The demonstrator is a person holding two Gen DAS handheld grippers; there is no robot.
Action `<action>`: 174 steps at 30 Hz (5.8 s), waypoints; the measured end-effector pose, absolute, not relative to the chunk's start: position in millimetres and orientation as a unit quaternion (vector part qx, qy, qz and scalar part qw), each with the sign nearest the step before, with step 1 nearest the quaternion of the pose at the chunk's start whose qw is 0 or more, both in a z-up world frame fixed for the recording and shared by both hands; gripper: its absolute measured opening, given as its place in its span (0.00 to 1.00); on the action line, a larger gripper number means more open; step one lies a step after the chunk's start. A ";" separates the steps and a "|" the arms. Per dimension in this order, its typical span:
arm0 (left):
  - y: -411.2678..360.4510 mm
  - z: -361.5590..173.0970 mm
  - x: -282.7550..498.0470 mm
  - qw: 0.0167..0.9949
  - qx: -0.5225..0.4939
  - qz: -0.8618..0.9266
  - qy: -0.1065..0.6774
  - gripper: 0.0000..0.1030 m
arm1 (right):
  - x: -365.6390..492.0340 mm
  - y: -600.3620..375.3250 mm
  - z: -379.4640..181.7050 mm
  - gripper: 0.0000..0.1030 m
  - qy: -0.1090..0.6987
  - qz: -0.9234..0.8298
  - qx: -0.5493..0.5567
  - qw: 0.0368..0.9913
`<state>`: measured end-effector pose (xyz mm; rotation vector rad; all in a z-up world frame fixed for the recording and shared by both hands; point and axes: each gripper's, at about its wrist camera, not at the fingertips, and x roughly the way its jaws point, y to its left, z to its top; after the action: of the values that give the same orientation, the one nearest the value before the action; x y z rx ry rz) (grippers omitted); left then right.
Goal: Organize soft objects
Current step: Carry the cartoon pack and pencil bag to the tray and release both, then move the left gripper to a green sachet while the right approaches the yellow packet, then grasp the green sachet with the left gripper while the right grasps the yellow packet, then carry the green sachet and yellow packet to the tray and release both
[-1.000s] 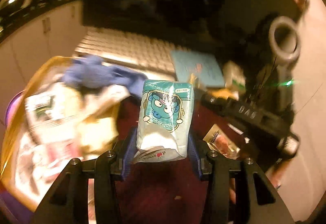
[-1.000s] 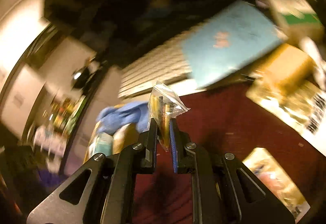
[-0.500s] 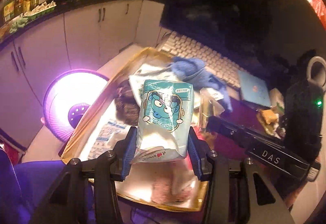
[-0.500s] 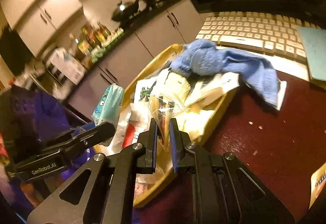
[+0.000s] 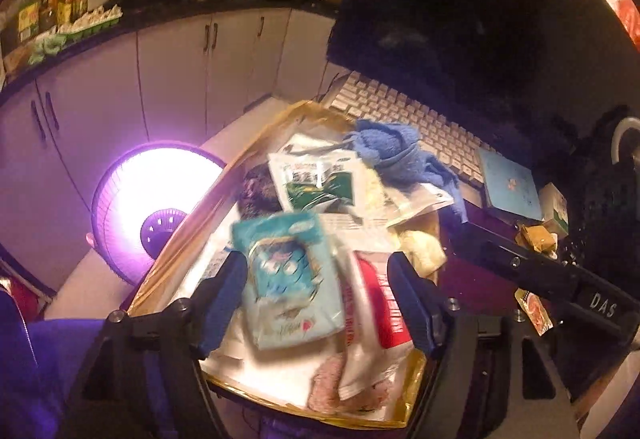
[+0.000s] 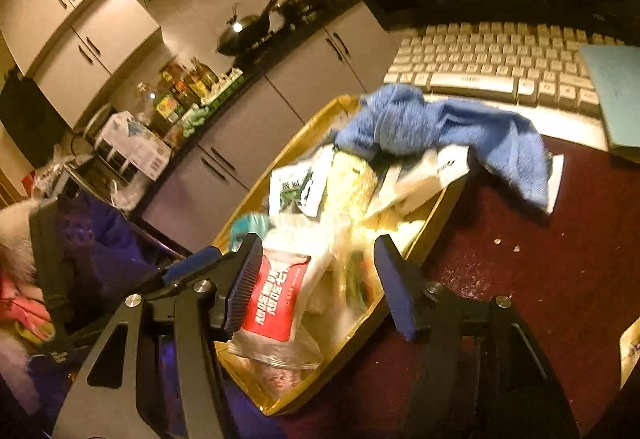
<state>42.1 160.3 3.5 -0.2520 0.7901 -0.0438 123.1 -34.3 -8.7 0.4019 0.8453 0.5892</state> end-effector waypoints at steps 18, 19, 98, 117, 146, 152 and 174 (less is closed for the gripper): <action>78.8 34.9 66.1 0.918 -0.106 -0.129 0.360 0.77 | 107.4 -225.0 9.4 0.57 0.352 -0.041 0.347 0.868; 66.2 33.0 74.9 0.913 -0.094 -0.142 0.371 0.77 | 105.6 -238.4 4.1 0.57 0.351 -0.061 0.362 0.861; 18.5 -84.2 118.8 0.825 -0.062 -0.157 0.539 0.43 | 113.3 -300.1 -52.0 0.33 0.366 -0.203 0.437 0.796; -4.0 -76.6 135.0 0.856 -0.042 -0.127 0.500 0.36 | 112.9 -313.2 -53.3 0.25 0.354 -0.197 0.449 0.796; 132.2 6.9 41.6 0.891 -0.174 -0.118 0.404 0.36 | 99.2 -134.0 13.0 0.14 0.349 0.201 0.285 0.870; 167.8 4.8 55.0 0.893 -0.188 -0.086 0.400 0.36 | 129.7 -67.8 3.6 0.14 0.407 0.237 0.195 0.860; 185.3 -12.7 80.0 0.914 -0.169 -0.046 0.366 0.75 | 138.0 -40.3 -2.6 0.61 0.394 0.236 0.172 0.871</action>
<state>80.0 185.3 -12.7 -0.3489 0.7532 -0.0956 138.0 -40.3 -2.6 0.3602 0.8240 0.4938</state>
